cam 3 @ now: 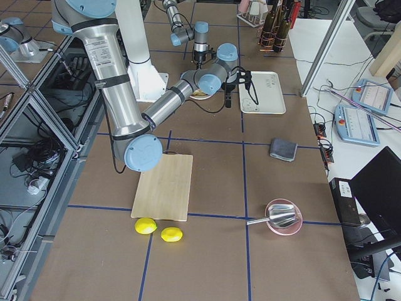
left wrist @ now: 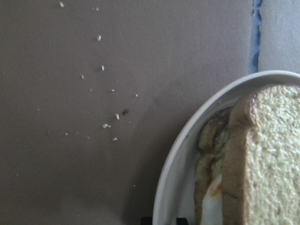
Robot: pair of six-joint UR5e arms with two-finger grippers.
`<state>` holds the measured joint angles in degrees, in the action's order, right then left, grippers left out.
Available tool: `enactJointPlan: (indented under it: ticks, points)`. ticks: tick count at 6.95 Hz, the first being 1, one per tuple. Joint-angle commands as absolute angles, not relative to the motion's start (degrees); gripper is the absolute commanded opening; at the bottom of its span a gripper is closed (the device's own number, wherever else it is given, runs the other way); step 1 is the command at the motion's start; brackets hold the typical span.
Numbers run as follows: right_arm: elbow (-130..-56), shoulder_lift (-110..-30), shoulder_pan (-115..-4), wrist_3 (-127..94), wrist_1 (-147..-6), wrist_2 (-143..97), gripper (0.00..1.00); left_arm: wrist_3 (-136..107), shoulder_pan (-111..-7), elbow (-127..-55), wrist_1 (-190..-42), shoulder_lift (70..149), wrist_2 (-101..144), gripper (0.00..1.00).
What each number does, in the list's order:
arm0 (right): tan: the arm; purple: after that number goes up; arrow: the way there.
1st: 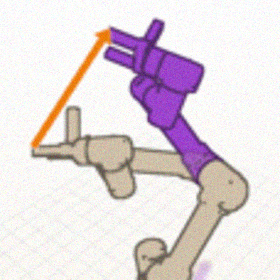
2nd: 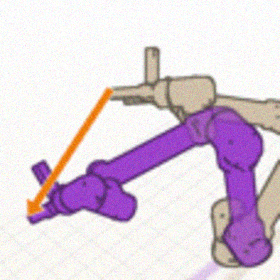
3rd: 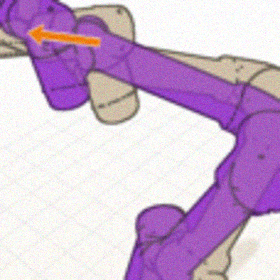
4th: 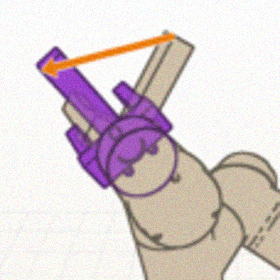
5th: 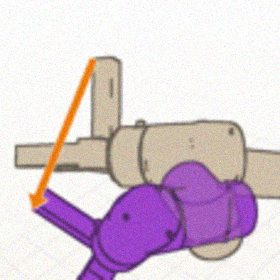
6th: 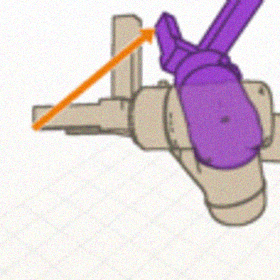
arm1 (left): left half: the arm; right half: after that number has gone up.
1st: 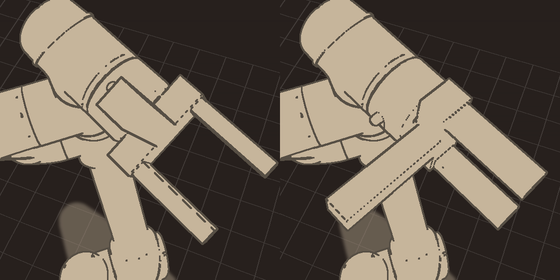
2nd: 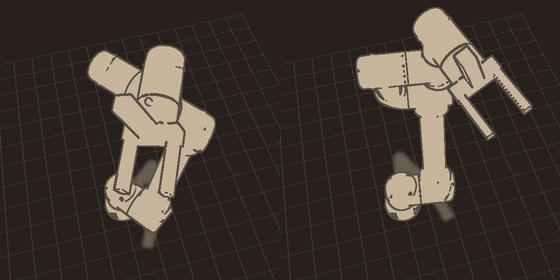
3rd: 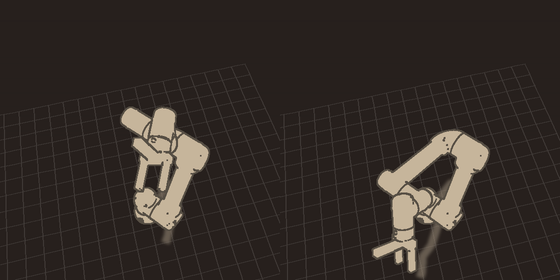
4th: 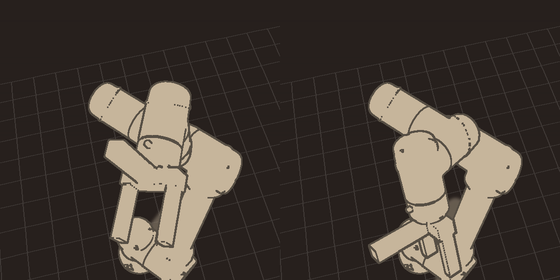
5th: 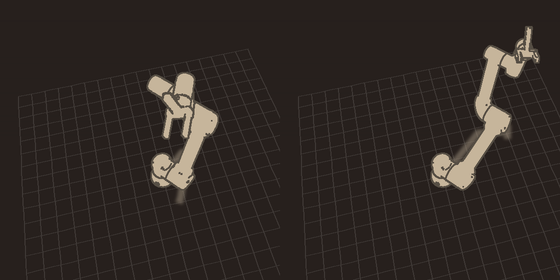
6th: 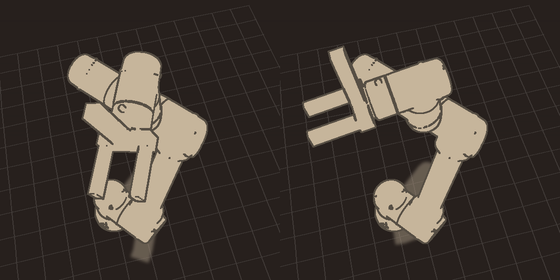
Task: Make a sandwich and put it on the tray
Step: 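Lift the plate with the left gripper and carry it onto the tray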
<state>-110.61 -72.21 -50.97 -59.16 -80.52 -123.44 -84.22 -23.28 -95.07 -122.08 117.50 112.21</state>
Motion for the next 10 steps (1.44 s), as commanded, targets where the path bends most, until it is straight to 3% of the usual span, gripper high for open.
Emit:
enactJointPlan:
  ticks: [1, 6, 10]
  points:
    - [-110.22, -75.31, -53.16, -49.98, -81.81, -123.49, 1.0, -90.65, -23.9, -95.54, -126.96, 117.07, 112.32, 0.0]
    - [-107.33, -79.0, -65.88, -22.12, -94.75, -126.79, 1.0, -99.76, -33.9, -93.53, -128.6, 120.48, 112.76, 0.0]
    - [-95.39, -81.99, -79.34, -6.07, -94.31, -136.12, 1.0, -104.47, -39.98, -75.73, -127.35, 132.33, 112.33, 0.0]
